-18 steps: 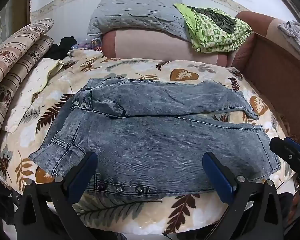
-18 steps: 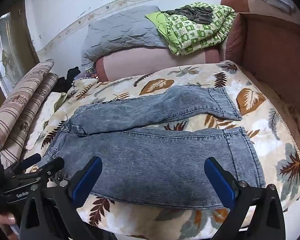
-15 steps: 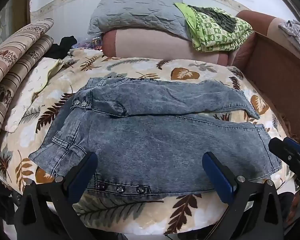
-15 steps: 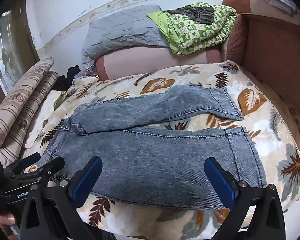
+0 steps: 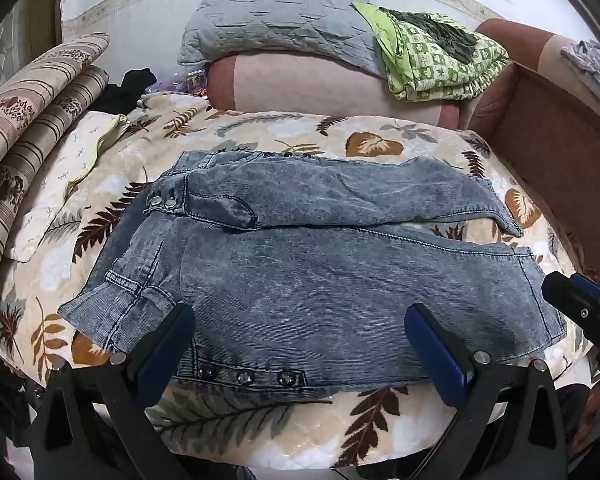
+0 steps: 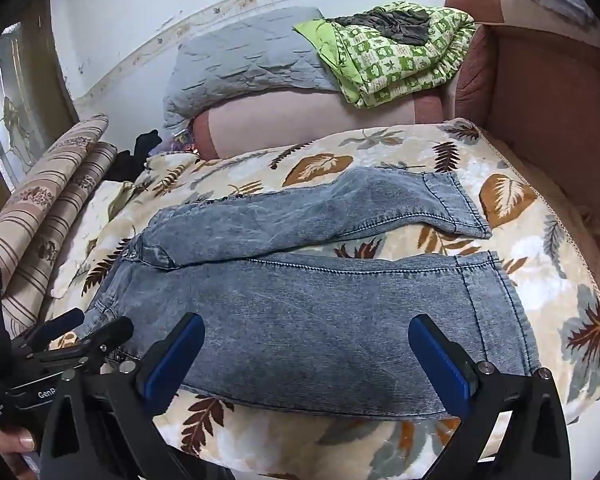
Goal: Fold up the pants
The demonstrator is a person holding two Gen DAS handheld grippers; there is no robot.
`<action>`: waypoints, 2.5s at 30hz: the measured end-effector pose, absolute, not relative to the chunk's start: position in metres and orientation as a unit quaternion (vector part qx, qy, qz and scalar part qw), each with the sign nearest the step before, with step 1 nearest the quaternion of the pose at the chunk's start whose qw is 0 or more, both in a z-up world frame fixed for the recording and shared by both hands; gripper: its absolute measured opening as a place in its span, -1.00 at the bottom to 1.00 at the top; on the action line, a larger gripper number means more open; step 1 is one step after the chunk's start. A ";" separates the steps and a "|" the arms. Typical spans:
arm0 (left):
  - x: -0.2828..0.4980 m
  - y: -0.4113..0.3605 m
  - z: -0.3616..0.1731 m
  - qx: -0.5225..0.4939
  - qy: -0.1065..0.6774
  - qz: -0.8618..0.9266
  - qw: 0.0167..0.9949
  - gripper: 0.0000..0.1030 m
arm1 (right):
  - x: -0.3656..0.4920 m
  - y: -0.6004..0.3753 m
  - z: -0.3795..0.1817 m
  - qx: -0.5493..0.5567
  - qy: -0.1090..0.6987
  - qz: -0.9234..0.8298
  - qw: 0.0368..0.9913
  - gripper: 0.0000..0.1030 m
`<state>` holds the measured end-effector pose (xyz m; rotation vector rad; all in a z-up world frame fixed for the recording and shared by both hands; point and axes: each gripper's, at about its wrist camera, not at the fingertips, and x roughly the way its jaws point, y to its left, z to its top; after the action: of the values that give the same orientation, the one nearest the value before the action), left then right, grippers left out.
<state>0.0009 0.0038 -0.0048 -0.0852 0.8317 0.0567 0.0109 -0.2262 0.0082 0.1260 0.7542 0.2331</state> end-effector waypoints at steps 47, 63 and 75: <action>-0.001 0.014 -0.010 -0.045 0.409 0.033 0.911 1.00 | 0.010 -0.213 0.004 0.055 0.375 0.119 0.918 1.00; 0.001 0.019 -0.017 -0.037 0.420 0.054 0.905 1.00 | 0.012 -0.212 -0.003 0.061 0.384 0.121 0.913 1.00; 0.000 0.023 -0.021 -0.037 0.425 0.063 0.902 1.00 | 0.011 -0.212 -0.010 0.067 0.391 0.119 0.910 1.00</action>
<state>0.0004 0.0229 -0.0209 -0.0757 0.8782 0.1307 0.0112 -0.2120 -0.0097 0.1379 0.8057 0.2460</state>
